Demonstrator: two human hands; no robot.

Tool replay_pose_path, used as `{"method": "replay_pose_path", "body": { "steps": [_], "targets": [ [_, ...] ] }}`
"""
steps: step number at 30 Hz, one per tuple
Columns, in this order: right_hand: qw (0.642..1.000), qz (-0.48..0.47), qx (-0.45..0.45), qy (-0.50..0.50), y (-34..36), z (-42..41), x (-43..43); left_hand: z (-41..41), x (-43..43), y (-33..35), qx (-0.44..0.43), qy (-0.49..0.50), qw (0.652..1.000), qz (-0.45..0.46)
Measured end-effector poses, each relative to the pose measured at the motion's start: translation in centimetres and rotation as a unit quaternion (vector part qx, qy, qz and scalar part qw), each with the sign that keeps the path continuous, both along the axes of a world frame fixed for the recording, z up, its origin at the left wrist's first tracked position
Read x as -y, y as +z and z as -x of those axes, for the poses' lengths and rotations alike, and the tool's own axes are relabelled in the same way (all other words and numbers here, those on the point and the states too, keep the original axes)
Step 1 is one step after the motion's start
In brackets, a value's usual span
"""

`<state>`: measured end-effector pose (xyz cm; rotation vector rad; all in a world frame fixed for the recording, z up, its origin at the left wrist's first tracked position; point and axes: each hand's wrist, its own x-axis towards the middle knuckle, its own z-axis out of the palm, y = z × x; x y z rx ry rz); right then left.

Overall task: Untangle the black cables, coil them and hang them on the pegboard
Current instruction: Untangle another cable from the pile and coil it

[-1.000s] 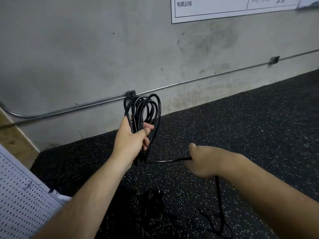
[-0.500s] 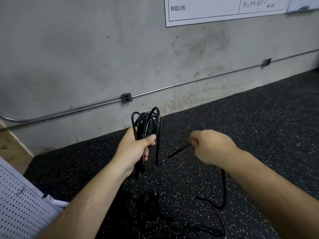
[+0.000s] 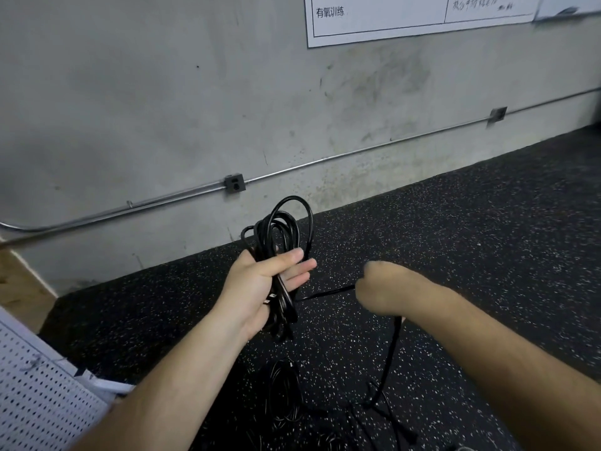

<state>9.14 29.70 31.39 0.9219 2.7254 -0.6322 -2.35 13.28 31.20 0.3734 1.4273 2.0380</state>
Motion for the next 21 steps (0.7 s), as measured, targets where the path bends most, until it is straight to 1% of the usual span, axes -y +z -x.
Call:
{"method": "replay_pose_path", "body": {
  "steps": [4,5,8,10,12,13,14,16,19,21],
  "targets": [
    [0.995,-0.006,-0.051,0.084,1.6,-0.9,1.1,0.3,-0.1,-0.7,-0.111,0.019,0.991,0.071],
    [0.991,0.009,-0.065,0.115,1.9,-1.1,1.4,0.5,0.1,-0.8,-0.132,0.018,0.987,0.086],
    [0.969,0.101,-0.12,0.191,2.9,-2.0,2.0,0.6,0.3,-1.2,-0.208,0.002,0.968,0.139],
    [0.951,0.123,-0.181,0.219,3.0,-2.2,2.1,-0.2,0.2,-1.0,-0.259,-0.019,0.952,0.163],
    [0.933,0.115,-0.268,0.209,2.9,-2.0,2.0,-1.2,0.5,-0.6,-0.293,-0.051,0.936,0.187],
    [0.922,0.106,-0.317,0.195,2.8,-1.9,1.9,-1.6,0.6,-0.5,-0.279,-0.09,0.94,0.176],
    [0.911,0.1,-0.36,0.175,2.8,-1.7,1.9,-1.9,0.6,-0.5,-0.244,-0.135,0.948,0.155],
    [0.899,0.097,-0.409,0.126,3.0,-1.6,1.8,-2.3,0.6,-0.4,-0.193,-0.201,0.951,0.134],
    [0.906,0.051,-0.415,0.063,3.6,-1.9,1.3,-2.4,0.3,-0.3,-0.199,-0.209,0.944,0.157],
    [0.916,-0.009,-0.395,0.067,3.9,-2.0,0.7,-1.8,0.4,-0.4,-0.192,-0.213,0.946,0.153]
  ]
}}
